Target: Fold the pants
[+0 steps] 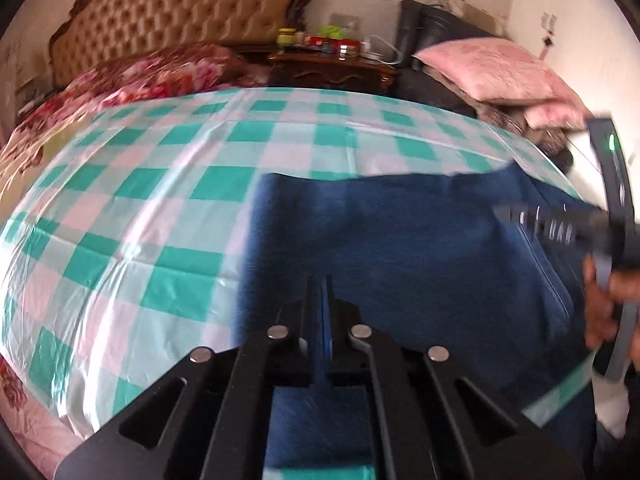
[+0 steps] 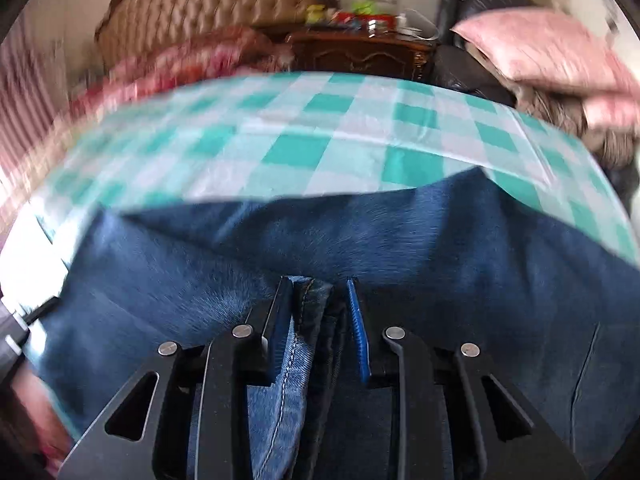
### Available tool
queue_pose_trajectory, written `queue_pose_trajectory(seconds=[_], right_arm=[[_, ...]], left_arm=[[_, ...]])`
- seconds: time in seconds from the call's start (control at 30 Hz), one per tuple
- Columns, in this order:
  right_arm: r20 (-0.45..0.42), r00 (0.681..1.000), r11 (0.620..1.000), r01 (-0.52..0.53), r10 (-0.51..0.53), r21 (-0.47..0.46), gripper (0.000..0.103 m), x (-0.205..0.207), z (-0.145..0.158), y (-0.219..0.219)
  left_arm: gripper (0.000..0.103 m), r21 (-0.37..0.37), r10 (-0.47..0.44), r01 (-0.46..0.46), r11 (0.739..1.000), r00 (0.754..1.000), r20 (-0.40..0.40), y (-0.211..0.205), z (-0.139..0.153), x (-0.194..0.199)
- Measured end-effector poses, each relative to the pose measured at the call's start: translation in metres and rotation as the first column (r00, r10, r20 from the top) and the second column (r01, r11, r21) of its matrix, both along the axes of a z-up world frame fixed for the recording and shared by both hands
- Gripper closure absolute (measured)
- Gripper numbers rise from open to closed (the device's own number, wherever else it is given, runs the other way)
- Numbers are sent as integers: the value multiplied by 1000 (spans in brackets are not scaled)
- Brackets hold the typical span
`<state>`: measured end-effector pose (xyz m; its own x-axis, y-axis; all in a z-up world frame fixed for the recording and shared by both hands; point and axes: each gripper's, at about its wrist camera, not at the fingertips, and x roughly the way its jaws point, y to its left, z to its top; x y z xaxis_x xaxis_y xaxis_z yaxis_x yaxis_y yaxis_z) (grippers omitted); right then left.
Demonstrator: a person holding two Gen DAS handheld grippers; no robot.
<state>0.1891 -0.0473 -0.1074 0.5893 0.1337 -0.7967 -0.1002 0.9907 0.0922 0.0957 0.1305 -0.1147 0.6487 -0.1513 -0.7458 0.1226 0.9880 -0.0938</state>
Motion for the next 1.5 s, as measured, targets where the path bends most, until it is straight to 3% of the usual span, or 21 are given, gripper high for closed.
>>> queue_pose_trajectory(seconds=[0.1,0.27,0.37,0.43,0.5,0.57,0.87,1.0,1.13,1.27,1.33,1.5], right_arm=[[29,1000,999,9,-10,37,77,-15,21,-15],[39,998,999,-46,46,14,77,-48,34,-9],[31,993,991,-112,114,-76,78,-64,22,16],[-11,991,979,-134,134,-157,91,-69,3,30],[-47,991,972,-130,124,-196,92,-70,-11,31],[-26,991,969,-137,135,-204,92,-74,-14,30],[10,991,967,-128,134,-219,91,-79,-18,29],[15,991,969,-126,132,-211,91,-80,-18,29],[14,991,971,-126,132,-205,91,-80,-18,28],[15,991,976,-127,132,-176,91,-80,-18,24],[16,991,978,-127,132,-166,91,-80,-18,22],[-17,991,978,-132,131,-160,91,-76,-14,22]], left_arm=[[93,17,-9,10,1000,999,-42,-4,-17,-6],[92,47,-7,8,999,1000,-15,-9,-21,-10],[92,42,-5,5,999,1000,-11,-8,-21,-10],[92,42,-8,8,999,1000,-7,-8,-22,-11],[88,24,0,0,1000,1000,-7,-5,-19,-13],[79,1,27,-27,1000,999,21,2,-11,-23],[79,48,54,-54,997,999,-2,12,-16,-41],[79,57,39,-41,998,999,28,8,5,-27],[81,78,-29,26,997,999,42,-6,23,15],[82,49,-77,79,996,996,-51,-15,10,72],[82,82,-68,78,994,991,-114,-18,-7,95],[83,72,-38,46,996,993,-108,-18,-17,102]])
